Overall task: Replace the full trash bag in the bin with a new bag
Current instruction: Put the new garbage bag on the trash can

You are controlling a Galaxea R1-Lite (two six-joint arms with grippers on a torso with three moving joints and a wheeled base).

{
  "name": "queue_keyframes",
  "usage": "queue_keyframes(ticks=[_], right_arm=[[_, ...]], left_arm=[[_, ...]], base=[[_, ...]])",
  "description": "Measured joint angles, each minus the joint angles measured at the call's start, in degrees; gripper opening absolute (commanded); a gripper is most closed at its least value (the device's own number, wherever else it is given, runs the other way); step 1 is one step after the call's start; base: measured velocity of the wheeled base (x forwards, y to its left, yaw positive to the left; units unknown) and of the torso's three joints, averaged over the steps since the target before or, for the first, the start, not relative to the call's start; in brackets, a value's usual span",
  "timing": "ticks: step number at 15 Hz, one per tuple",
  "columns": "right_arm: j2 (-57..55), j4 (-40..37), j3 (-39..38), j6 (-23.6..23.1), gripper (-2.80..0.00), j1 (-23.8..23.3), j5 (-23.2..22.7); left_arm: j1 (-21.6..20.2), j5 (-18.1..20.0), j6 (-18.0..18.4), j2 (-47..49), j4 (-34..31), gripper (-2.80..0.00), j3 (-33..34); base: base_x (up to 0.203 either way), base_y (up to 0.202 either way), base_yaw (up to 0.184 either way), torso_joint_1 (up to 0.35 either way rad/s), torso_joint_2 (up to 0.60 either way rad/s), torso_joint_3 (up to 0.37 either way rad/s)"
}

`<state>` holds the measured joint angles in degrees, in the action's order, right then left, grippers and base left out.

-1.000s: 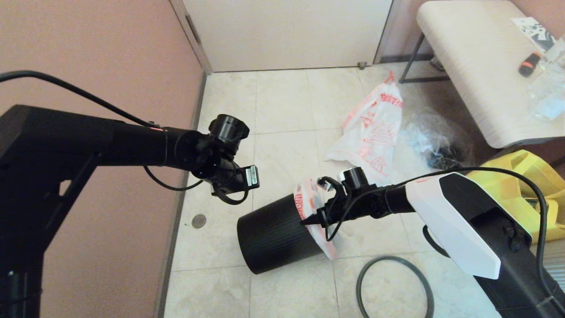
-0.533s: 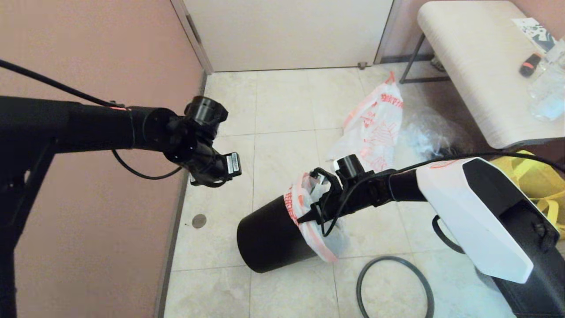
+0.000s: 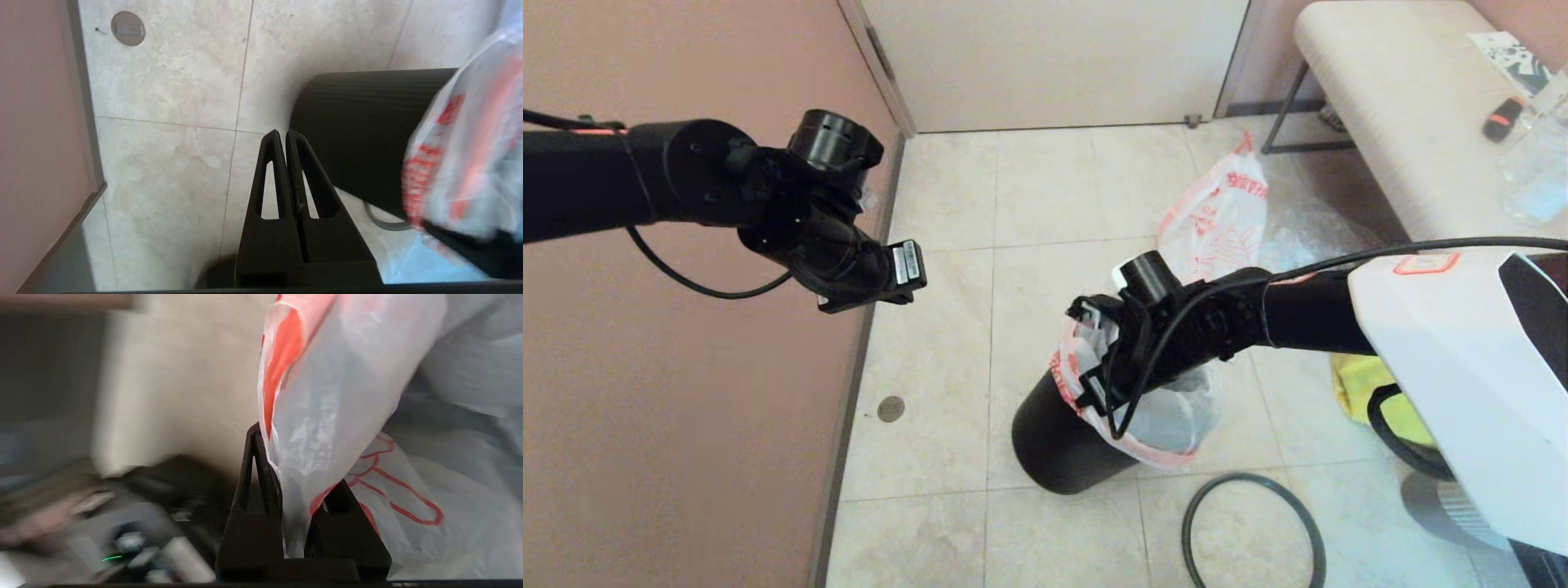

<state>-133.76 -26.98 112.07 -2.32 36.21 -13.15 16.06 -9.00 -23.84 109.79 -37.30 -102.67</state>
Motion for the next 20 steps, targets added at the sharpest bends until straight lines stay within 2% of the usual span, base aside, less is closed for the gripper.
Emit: queue_keyframes(ticks=[3, 5, 7, 10, 12, 14, 15, 20], right_arm=[[-0.6, 1.1, -0.4, -0.3, -2.8, 3.4, 15.9], [-2.2, 4.4, -0.9, -0.4, -2.8, 4.7, 24.9], [-3.4, 7.5, -3.1, -0.4, -2.8, 5.5, 28.7], [-5.5, 17.9, -9.9, -0.4, -2.8, 7.3, 34.7], [-7.3, 23.4, -13.8, -0.1, -2.8, 8.9, 36.0], [-8.1, 24.0, -16.1, 0.3, -2.8, 10.2, 37.0], [-8.3, 24.0, -16.6, 0.3, 0.0, 10.7, 38.1], [-6.9, 24.0, -19.7, 1.3, 0.0, 13.4, 39.3]], left_arm=[[-1.1, 1.4, 0.0, -0.9, -0.2, -2.8, -0.5], [-1.2, 1.5, -0.1, -1.3, -0.2, -2.8, -0.7], [-1.0, 1.5, -0.2, -1.4, -0.2, -2.8, -0.8], [-0.6, 1.5, -0.2, -1.3, -0.1, -2.8, -0.9], [-0.5, 1.5, -0.2, -1.3, -0.2, -2.8, -1.0], [-0.5, 1.4, -0.2, -1.3, -0.1, -2.8, -1.0], [-0.5, 1.5, -0.1, -1.2, -0.1, -2.8, -1.0], [-0.5, 1.4, 0.0, -1.3, -0.2, -2.8, -1.0]], base=[[0.0, 0.0, 0.0, 0.0, 0.0, 0.0], [0.0, 0.0, 0.0, 0.0, 0.0, 0.0], [0.0, 0.0, 0.0, 0.0, 0.0, 0.0], [0.0, 0.0, 0.0, 0.0, 0.0, 0.0], [0.0, 0.0, 0.0, 0.0, 0.0, 0.0], [0.0, 0.0, 0.0, 0.0, 0.0, 0.0], [0.0, 0.0, 0.0, 0.0, 0.0, 0.0], [0.0, 0.0, 0.0, 0.0, 0.0, 0.0]])
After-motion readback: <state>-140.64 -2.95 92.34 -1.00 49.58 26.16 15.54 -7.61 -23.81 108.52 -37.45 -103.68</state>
